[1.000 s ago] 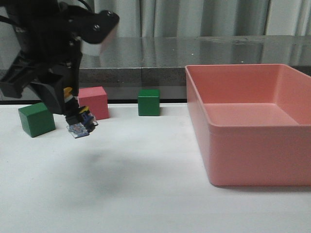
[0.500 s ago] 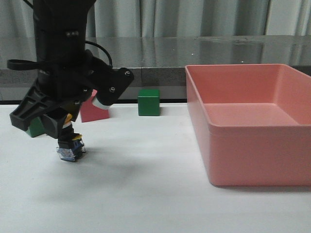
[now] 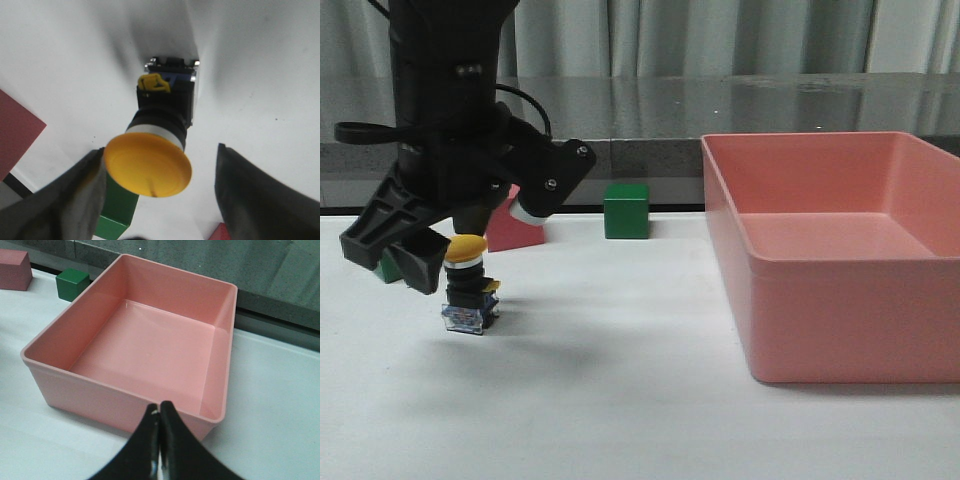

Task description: Place and stand button with both arms

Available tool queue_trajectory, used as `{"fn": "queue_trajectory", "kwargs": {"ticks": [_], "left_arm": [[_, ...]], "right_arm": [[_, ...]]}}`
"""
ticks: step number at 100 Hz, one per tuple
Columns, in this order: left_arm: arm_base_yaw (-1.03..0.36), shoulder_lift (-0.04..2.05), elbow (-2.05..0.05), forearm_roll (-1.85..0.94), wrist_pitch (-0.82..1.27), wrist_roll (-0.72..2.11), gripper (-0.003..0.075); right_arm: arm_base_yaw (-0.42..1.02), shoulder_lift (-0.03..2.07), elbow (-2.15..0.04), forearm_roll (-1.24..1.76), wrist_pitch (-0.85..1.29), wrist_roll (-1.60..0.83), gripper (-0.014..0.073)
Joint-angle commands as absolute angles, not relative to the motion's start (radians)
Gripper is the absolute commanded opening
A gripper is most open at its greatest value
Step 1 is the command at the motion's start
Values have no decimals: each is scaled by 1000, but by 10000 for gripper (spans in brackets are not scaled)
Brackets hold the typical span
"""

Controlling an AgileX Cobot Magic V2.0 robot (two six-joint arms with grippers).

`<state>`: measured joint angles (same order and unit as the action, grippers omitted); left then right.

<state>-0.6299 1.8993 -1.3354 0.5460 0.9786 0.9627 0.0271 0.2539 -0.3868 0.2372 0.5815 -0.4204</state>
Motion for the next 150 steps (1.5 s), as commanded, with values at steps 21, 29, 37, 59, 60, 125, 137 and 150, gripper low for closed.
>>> {"fn": "queue_trajectory", "kwargs": {"ticks": [21, 29, 37, 59, 60, 125, 137, 150], "left_arm": [[-637, 1729, -1364, 572, 1123, 915, 433], [-627, 1668, -1364, 566, 1176, 843, 358], [-606, 1594, -1364, 541, 1223, 729, 211], [-468, 1362, -1357, 259, 1162, 604, -20], [-457, 1353, -1356, 246, 1150, 604, -20], [-375, 615, -463, -293, 184, 604, -20], [-375, 546, -319, -360, 37, 604, -20], [-375, 523, -219, -478, -82, 604, -20]], "right_arm": [[25, 261, -413, 250, 503, -421, -76], [25, 261, -413, 250, 503, -421, -76], [25, 261, -413, 250, 503, -421, -76], [25, 261, -413, 250, 502, -421, -76], [25, 261, -413, 250, 502, -421, -76], [25, 261, -413, 250, 526, -421, -76], [25, 261, -413, 250, 526, -421, -76], [25, 261, -413, 250, 526, -421, -76]]}}
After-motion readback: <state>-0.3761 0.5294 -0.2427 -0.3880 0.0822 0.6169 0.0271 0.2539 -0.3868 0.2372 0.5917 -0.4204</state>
